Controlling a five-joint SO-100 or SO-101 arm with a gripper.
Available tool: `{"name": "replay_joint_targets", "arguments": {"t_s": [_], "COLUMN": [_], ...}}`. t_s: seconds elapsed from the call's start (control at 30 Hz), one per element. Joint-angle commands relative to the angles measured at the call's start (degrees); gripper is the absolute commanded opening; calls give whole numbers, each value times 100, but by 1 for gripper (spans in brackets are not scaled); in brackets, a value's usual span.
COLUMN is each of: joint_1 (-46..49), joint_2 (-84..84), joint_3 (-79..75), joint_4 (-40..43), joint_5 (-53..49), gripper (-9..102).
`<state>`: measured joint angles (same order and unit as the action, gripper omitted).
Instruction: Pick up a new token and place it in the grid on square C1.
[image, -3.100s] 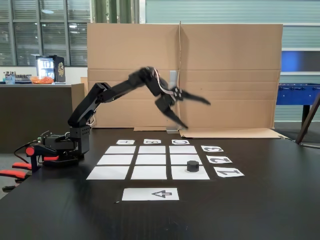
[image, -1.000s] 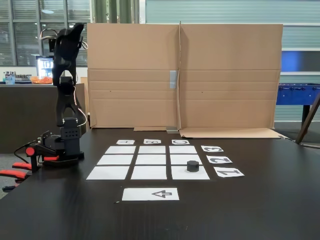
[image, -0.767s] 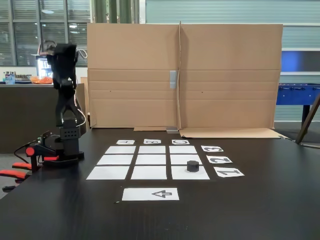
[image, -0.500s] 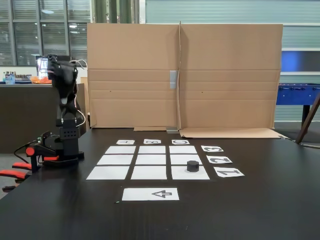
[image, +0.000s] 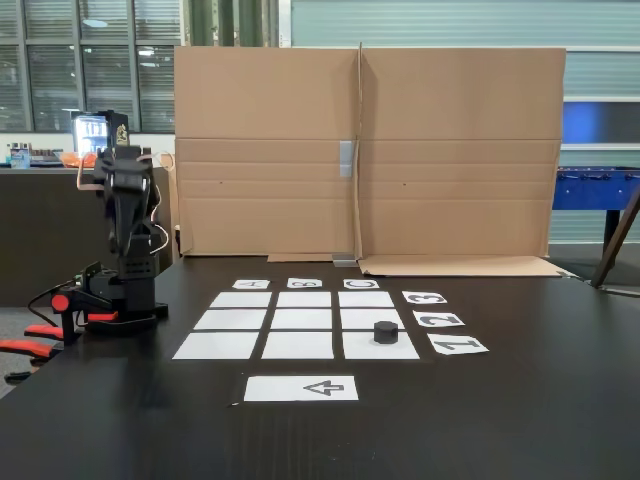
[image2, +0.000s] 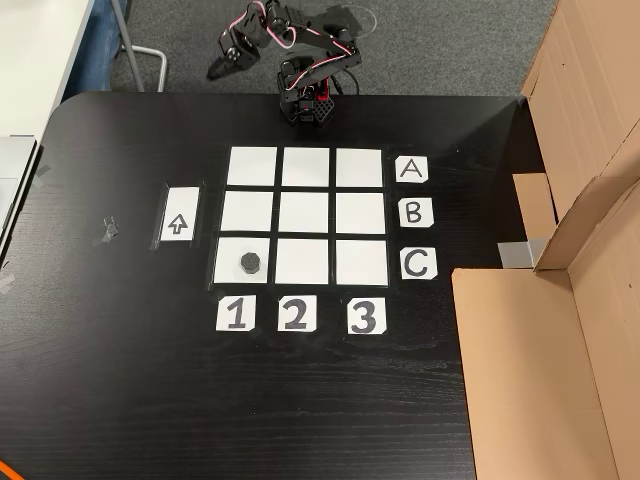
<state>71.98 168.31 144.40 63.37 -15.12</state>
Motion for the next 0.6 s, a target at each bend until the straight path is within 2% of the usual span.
{"name": "replay_joint_targets", "arguments": {"t_s": [0.0, 0.3, 0.57], "joint_1": [70, 123, 237], "joint_2": [185, 1213, 1512], "joint_3": [378, 1705, 1828], "joint_4": [-97, -105, 53], "joint_5": [-132, -202, -229], "gripper": [0, 0, 0]}}
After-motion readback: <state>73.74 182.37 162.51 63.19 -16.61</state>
